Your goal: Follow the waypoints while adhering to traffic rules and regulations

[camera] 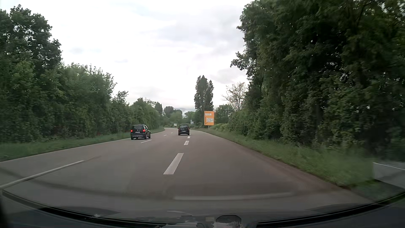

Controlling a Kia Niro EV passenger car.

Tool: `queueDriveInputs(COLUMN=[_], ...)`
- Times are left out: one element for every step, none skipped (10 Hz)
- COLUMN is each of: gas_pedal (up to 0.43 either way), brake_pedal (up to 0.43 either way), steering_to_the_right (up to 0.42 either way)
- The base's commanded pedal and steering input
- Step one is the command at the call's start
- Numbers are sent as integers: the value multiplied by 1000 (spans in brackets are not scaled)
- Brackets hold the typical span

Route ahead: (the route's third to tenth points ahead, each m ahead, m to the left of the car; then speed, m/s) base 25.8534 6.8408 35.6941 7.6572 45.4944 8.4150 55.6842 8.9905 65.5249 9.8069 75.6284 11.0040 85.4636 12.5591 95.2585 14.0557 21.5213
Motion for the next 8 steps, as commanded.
queueDriveInputs(gas_pedal=[138, 138, 138, 138, 138, 138, 138, 138], brake_pedal=[0, 0, 0, 0, 0, 0, 0, 0], steering_to_the_right=[-8, -8, -8, -8, -9, -9, -9, -9])
